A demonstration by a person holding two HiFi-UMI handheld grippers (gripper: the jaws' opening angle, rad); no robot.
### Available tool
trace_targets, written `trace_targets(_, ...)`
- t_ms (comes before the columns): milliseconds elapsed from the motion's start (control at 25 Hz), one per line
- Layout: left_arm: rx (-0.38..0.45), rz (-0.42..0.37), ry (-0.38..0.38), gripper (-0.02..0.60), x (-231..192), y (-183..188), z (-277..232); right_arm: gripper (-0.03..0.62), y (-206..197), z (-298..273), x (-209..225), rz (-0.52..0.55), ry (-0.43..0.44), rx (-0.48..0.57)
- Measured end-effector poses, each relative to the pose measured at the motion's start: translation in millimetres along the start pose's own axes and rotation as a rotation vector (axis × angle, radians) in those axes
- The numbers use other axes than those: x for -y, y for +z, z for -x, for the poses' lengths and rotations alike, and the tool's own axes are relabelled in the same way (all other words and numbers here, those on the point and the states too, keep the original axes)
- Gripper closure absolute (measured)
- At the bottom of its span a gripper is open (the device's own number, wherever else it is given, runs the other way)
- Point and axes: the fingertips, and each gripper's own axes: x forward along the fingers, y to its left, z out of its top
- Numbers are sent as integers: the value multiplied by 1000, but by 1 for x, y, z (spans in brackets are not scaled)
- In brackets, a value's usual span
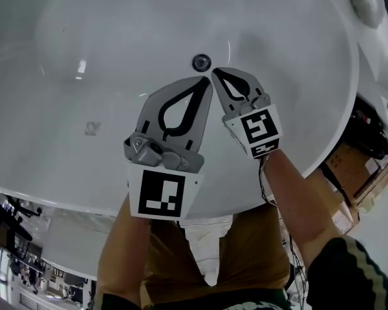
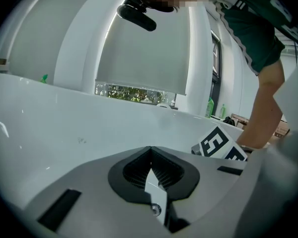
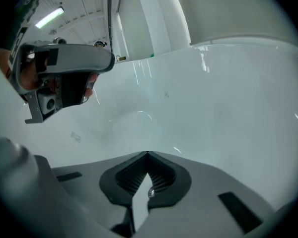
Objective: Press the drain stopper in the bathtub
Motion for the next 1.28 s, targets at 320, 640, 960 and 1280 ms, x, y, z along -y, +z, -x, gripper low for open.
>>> trace_targets(320,-30,11,1,572,-2,-18,-11,580,-40,-41,9,59,28,-83)
trace_targets(640,-59,37,12,572,-10,-39,-11,580,-82,-72,21,45,14,-171)
trace_targets(960,-88,69,63,572,-17,-50,-10,582,-112,-97,32,60,-12,-253)
trace_targets(1280,-101,86,46,572,-18,-64,-11,582,-146,-119,30,47,3,-327)
